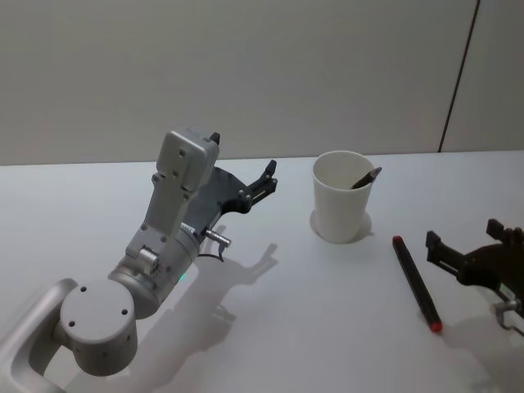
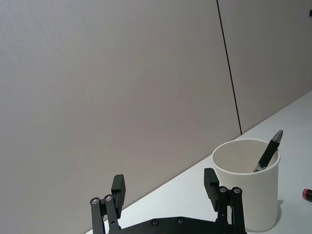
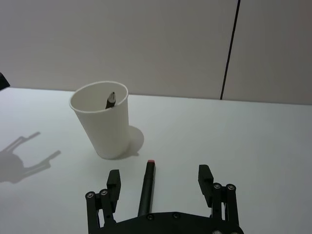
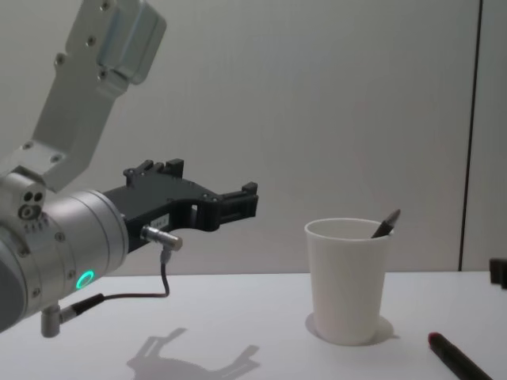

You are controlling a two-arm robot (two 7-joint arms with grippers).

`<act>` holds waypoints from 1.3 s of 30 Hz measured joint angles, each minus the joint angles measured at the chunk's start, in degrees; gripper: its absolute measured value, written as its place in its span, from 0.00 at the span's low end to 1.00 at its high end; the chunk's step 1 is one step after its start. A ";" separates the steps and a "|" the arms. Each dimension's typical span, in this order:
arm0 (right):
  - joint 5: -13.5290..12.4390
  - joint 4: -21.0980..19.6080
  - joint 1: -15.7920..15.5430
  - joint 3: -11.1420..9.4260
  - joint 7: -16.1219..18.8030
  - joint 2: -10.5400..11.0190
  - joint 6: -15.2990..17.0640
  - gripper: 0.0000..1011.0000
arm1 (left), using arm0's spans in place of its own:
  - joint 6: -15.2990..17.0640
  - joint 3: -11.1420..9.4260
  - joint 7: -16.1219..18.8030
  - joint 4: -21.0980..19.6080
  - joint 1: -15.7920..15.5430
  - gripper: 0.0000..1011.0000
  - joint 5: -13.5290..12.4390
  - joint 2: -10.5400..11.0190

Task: Place the pen into the pen holder.

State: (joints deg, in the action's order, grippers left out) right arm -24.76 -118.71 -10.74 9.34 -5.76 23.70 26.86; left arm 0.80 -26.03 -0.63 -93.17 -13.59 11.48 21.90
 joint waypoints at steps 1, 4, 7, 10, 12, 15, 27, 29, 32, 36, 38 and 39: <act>0.12 0.11 0.11 0.09 -0.02 -0.10 0.39 0.99 | 0.00 0.00 0.00 0.00 0.00 0.99 0.00 0.00; 0.73 0.55 0.47 0.36 -0.09 -0.43 2.05 0.99 | 0.00 0.00 0.00 0.00 0.00 0.99 0.00 0.00; 1.13 0.89 0.72 0.58 -0.11 -0.70 3.16 0.99 | 0.00 0.00 0.00 0.00 0.00 0.99 0.00 0.00; 1.78 1.43 1.09 0.88 -0.13 -1.11 4.54 0.99 | 0.00 0.00 0.00 0.00 0.00 0.99 0.00 0.00; 2.29 1.93 1.43 1.17 -0.14 -1.53 5.39 0.99 | 0.00 0.00 0.00 0.00 0.00 0.99 0.00 0.00; 2.89 2.39 1.77 1.43 -0.16 -1.95 6.29 0.99 | 0.00 0.00 0.00 0.00 0.00 0.99 0.00 0.00; 5.68 4.81 3.87 2.78 -0.29 -4.51 10.01 0.99 | 0.00 0.00 0.00 0.00 0.00 0.99 0.00 0.00; 6.21 5.21 4.27 2.98 -0.38 -5.04 10.72 0.99 | 0.00 0.00 0.00 0.00 0.00 0.99 0.00 0.00; 6.93 5.81 4.87 3.29 -0.48 -5.79 11.49 0.99 | 0.00 0.00 0.00 0.00 0.00 0.99 0.00 0.00; 7.79 6.50 5.63 3.63 -0.64 -6.70 12.38 0.99 | 0.00 0.00 0.00 0.00 0.00 0.99 0.00 0.00; 8.25 6.95 6.14 3.83 -0.74 -7.32 12.83 0.99 | 0.00 0.00 0.00 0.00 0.00 0.99 0.00 0.00; 8.41 7.08 6.28 3.89 -0.77 -7.49 12.99 0.99 | 0.00 0.00 0.00 0.00 0.00 0.99 0.00 -0.01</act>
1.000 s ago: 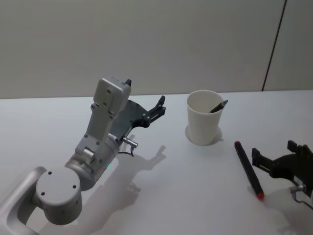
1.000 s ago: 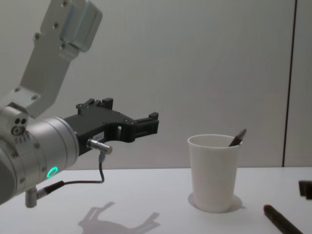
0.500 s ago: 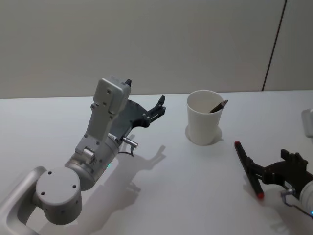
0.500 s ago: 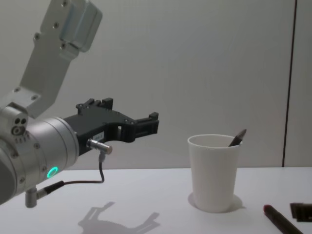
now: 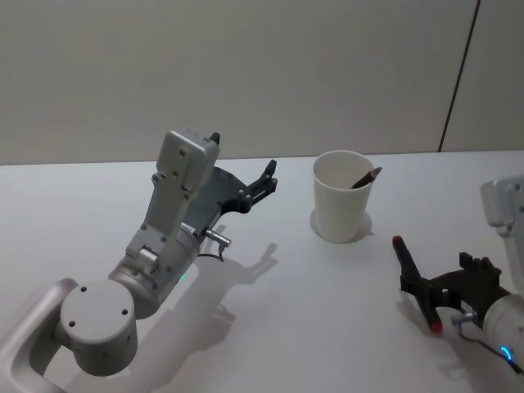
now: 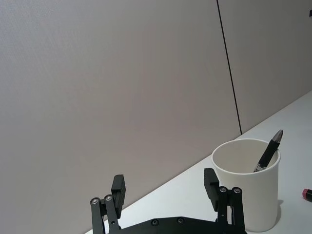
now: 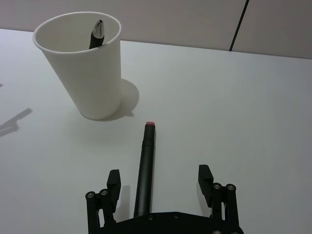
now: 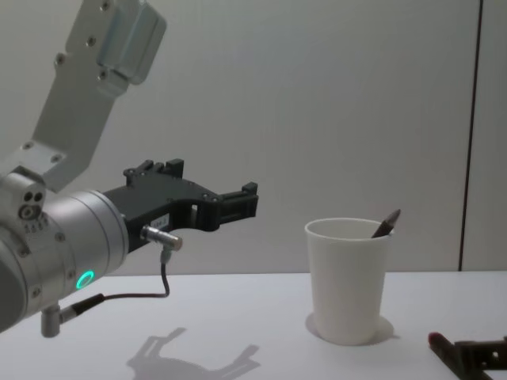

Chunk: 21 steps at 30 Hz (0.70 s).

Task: Place the pen into the pen holder.

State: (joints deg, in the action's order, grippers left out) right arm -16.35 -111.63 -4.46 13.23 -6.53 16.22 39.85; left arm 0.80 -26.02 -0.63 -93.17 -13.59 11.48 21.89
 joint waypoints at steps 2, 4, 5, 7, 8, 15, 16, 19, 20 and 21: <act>0.37 0.34 0.37 0.10 -0.07 -0.40 0.30 0.99 | 0.00 0.00 0.00 0.00 0.00 0.99 0.00 0.00; 0.84 0.79 0.86 0.25 -0.16 -0.96 0.68 0.99 | 0.00 0.00 0.00 0.00 0.00 0.99 0.00 0.00; 1.06 0.95 1.02 0.30 -0.19 -1.15 0.84 0.99 | 0.00 0.00 0.00 0.00 0.00 0.99 0.00 0.00; 1.51 1.47 1.56 0.47 -0.24 -1.75 1.17 0.99 | 0.00 0.00 0.00 0.00 0.00 0.99 0.00 0.00; 1.85 1.78 1.88 0.54 -0.28 -2.07 1.42 0.99 | 0.00 0.00 0.00 0.00 0.00 0.99 0.00 0.00; 3.20 3.29 3.34 0.90 -0.40 -3.68 2.40 0.99 | 0.00 0.00 0.00 0.00 0.00 0.99 0.00 0.00; 3.31 3.43 3.48 0.92 -0.45 -3.85 2.51 0.99 | 0.00 0.00 0.00 0.00 0.00 0.99 0.00 0.00; 3.67 3.98 4.04 1.02 -0.63 -4.58 3.08 0.99 | 0.00 0.00 0.00 0.00 0.00 0.99 0.00 0.00; 3.76 4.10 4.17 1.04 -0.71 -4.74 3.30 0.99 | 0.00 0.00 0.00 0.00 0.00 0.99 0.00 0.00; 3.78 4.22 4.30 1.06 -0.76 -4.92 3.41 0.99 | 0.00 0.00 0.00 0.00 0.00 0.99 0.00 0.00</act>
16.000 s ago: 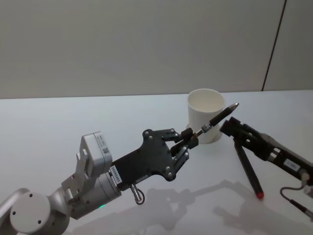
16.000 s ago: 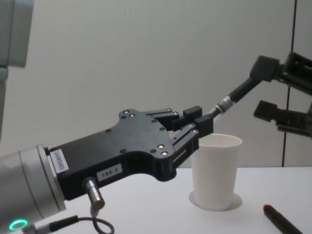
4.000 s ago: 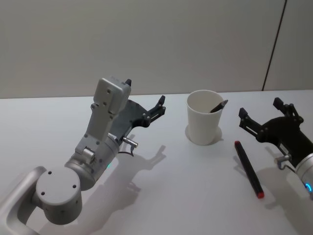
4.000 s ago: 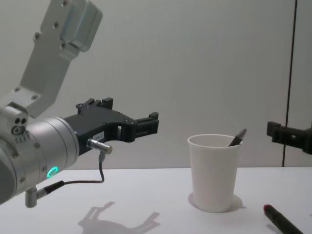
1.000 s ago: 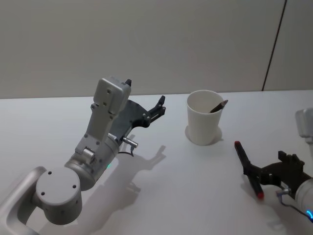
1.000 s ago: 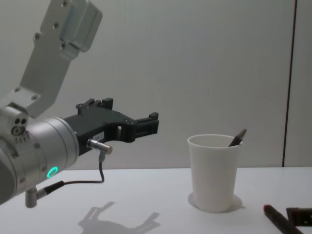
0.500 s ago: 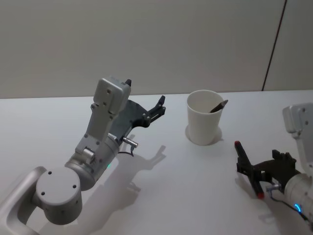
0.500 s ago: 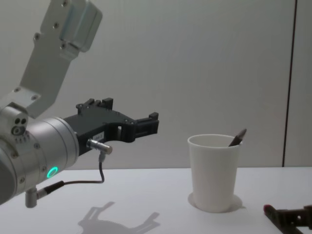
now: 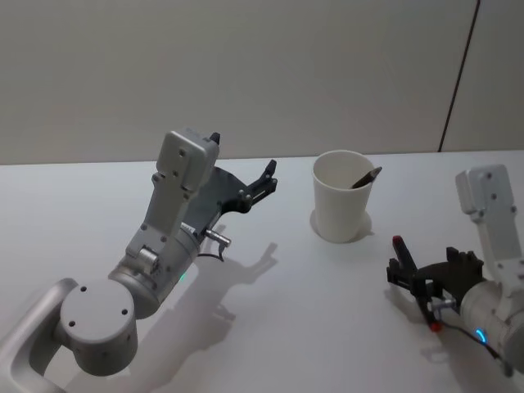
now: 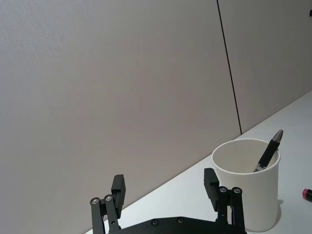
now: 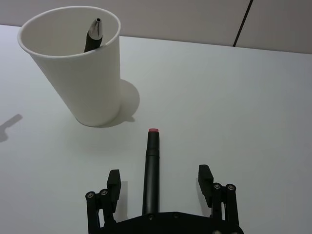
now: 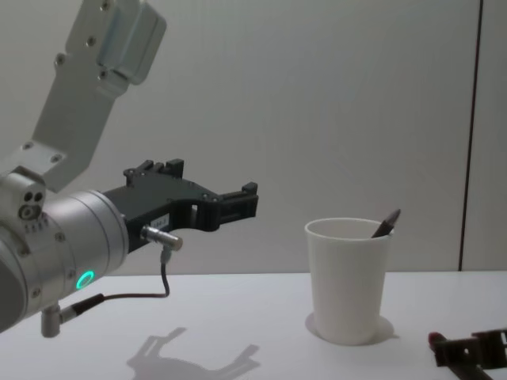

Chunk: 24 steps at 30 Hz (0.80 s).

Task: Place the pen into the pen holder.

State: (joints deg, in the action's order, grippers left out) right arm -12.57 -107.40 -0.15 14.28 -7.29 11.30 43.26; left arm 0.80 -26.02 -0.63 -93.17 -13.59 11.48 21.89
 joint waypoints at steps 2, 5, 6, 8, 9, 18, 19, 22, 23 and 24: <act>0.17 0.34 0.37 0.02 -0.24 -0.51 0.63 0.99 | 0.00 0.00 0.00 0.00 0.00 0.99 0.00 0.00; 0.30 0.80 0.93 0.02 -0.47 -1.20 1.54 0.99 | 0.00 0.00 0.00 0.00 0.00 0.99 0.00 0.00; 0.33 0.91 1.01 0.01 -0.50 -1.37 1.76 0.99 | 0.00 0.00 0.00 0.00 0.00 0.99 0.00 0.00; 0.41 1.29 1.48 -0.03 -0.55 -1.87 2.39 0.99 | 0.00 0.00 0.00 0.00 0.00 0.99 0.00 0.00; 0.46 1.46 1.64 -0.05 -0.55 -2.01 2.67 0.99 | 0.00 0.00 0.00 0.00 0.00 0.99 0.00 0.00; 1.22 3.10 3.40 -0.24 -0.22 -3.52 4.81 0.99 | 0.00 0.00 0.00 0.00 0.00 0.99 0.00 0.00; 1.32 3.38 3.63 -0.29 -0.12 -3.75 5.11 0.99 | 0.00 0.00 0.00 0.00 0.00 0.99 0.00 0.00; 1.42 3.70 3.89 -0.35 0.02 -4.03 5.52 0.99 | 0.00 0.00 0.00 0.00 0.00 0.99 0.00 0.00; 1.51 3.92 4.03 -0.39 0.11 -4.24 5.76 0.99 | 0.00 0.00 0.00 0.00 0.00 0.99 0.00 0.00; 1.53 3.98 4.07 -0.40 0.14 -4.30 5.87 0.99 | 0.00 0.00 0.00 0.00 0.00 0.99 0.00 0.00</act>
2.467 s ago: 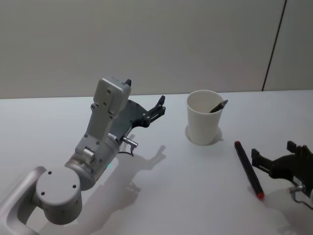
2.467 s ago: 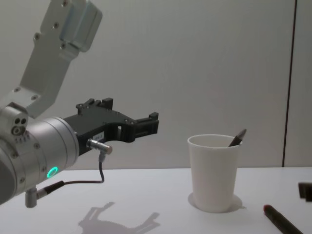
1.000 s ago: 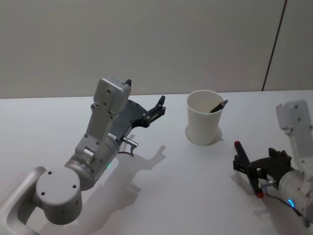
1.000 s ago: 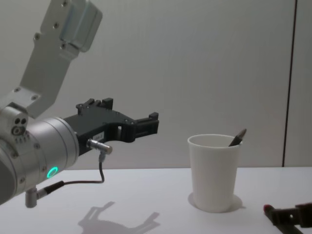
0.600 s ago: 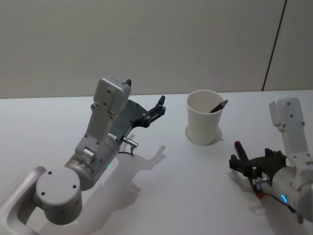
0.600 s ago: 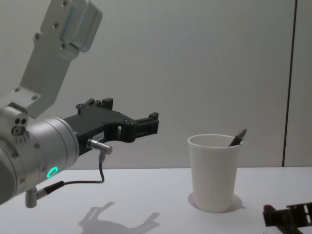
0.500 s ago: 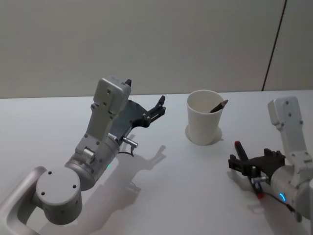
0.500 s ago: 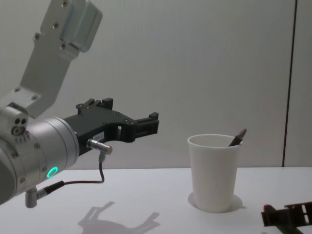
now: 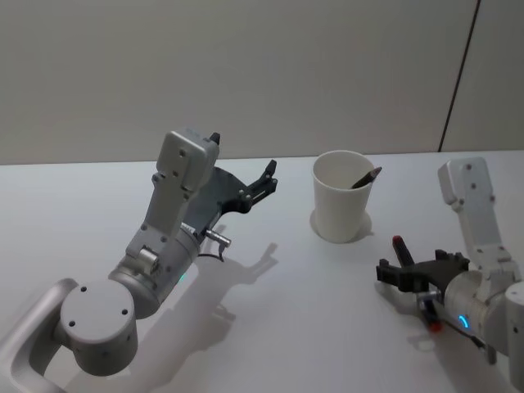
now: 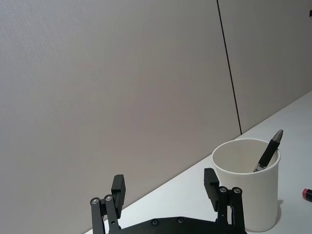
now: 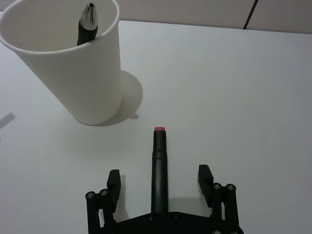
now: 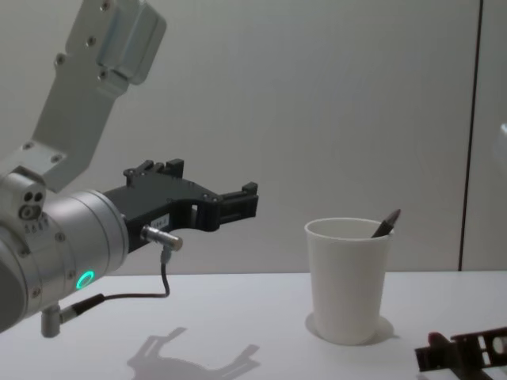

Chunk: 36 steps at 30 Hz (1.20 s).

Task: Place the pen into the pen holder.

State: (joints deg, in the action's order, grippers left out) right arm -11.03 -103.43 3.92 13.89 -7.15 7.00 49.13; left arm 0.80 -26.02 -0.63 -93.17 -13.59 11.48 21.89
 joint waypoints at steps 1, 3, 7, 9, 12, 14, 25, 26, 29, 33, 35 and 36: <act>0.03 0.10 0.06 -0.02 0.03 -0.12 0.11 0.99 | 0.00 0.00 0.00 0.00 0.00 0.99 0.00 0.00; 0.11 0.30 0.15 -0.06 0.12 -0.35 0.39 0.99 | 0.00 0.00 0.00 0.00 0.00 0.99 0.00 0.00; 0.22 0.58 0.18 -0.17 0.19 -0.73 0.72 0.99 | 0.00 0.00 0.00 0.00 0.00 0.99 0.00 0.00; 0.29 0.76 0.16 -0.23 0.19 -0.94 0.85 0.99 | 0.00 0.00 0.00 0.00 0.00 0.99 0.00 0.00; 0.35 0.88 0.06 -0.29 0.19 -1.12 0.95 0.99 | 0.00 0.00 0.00 0.00 0.00 0.99 0.00 0.00; 0.43 0.96 -0.03 -0.37 0.19 -1.29 1.01 0.99 | 0.00 0.00 0.00 0.00 0.00 0.99 0.00 0.00; 0.66 1.22 -0.53 -0.86 -0.17 -2.15 0.93 0.99 | 0.00 0.00 0.00 0.00 0.00 0.99 0.00 0.00; 0.67 1.23 -0.54 -0.88 -0.20 -2.20 0.93 0.99 | 0.00 0.00 0.00 0.00 0.00 0.99 0.00 0.00; 0.70 1.26 -0.58 -0.93 -0.26 -2.30 0.93 0.99 | 0.00 0.00 0.00 0.00 0.00 0.99 0.00 0.00; 0.73 1.29 -0.70 -1.04 -0.39 -2.47 0.91 0.96 | 0.00 0.00 0.00 0.00 0.00 0.99 0.00 0.00; 0.75 1.32 -0.74 -1.09 -0.43 -2.52 0.91 0.95 | 0.00 0.00 0.00 0.00 0.00 0.99 0.00 0.00; 0.76 1.33 -0.75 -1.10 -0.45 -2.54 0.91 0.94 | 0.00 0.00 0.00 0.00 0.00 0.99 0.00 0.00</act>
State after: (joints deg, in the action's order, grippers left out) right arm -10.28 -102.10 3.17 12.79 -7.60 4.45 50.03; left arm 0.80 -26.02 -0.62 -93.18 -13.59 11.48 21.89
